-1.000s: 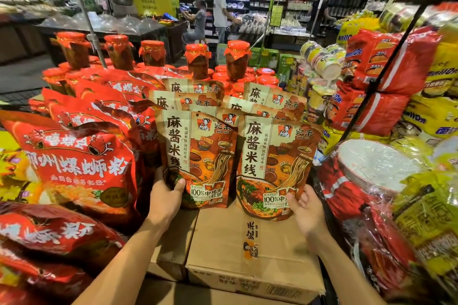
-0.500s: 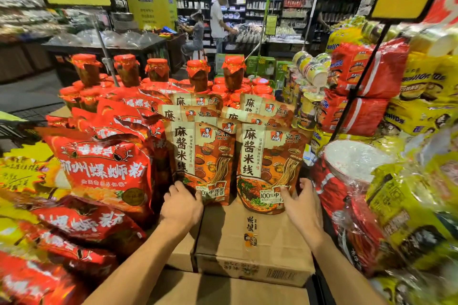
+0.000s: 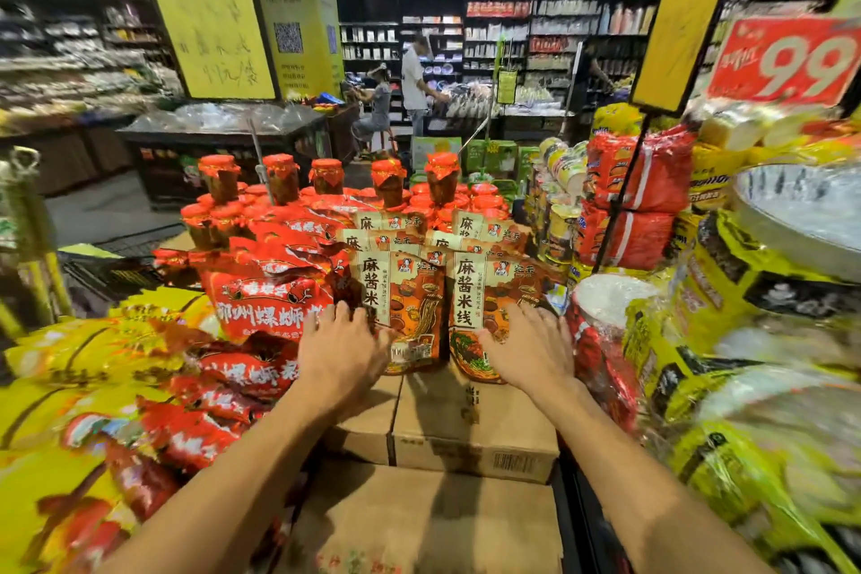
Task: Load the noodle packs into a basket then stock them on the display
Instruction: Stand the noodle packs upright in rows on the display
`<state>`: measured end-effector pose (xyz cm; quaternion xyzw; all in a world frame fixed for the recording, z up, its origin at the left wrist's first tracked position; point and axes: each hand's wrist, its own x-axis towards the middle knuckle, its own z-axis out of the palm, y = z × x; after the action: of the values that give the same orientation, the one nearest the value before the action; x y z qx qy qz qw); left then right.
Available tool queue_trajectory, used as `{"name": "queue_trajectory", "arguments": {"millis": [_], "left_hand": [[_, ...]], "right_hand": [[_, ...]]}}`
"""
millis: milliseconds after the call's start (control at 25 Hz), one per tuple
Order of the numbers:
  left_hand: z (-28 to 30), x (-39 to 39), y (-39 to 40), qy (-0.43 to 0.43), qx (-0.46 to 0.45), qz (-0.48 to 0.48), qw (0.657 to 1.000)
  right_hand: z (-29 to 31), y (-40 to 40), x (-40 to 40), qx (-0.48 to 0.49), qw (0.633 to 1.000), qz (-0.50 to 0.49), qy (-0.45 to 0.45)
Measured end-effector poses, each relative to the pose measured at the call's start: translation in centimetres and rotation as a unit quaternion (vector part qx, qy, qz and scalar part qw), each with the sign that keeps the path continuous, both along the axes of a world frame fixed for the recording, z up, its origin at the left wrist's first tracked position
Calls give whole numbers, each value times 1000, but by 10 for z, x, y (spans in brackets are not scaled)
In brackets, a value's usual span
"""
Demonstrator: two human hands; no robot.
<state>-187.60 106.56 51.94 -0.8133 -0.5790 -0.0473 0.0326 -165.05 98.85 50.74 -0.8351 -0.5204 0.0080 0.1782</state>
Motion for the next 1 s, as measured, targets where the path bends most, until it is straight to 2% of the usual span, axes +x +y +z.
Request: {"name": "queue_trajectory", "arguments": {"millis": [240, 520, 760, 1000], "left_hand": [[53, -74, -57, -23, 42, 29, 998], [81, -242, -138, -35, 91, 117, 988], [49, -423, -240, -25, 73, 280, 957], [0, -539, -332, -40, 19, 410, 911]], "right_hand": [[43, -46, -74, 21, 997, 66, -20], [76, -68, -247, 102, 969, 222, -40], [62, -109, -433, 120, 906, 403, -40], [20, -143, -568, 103, 835, 538, -42]]}}
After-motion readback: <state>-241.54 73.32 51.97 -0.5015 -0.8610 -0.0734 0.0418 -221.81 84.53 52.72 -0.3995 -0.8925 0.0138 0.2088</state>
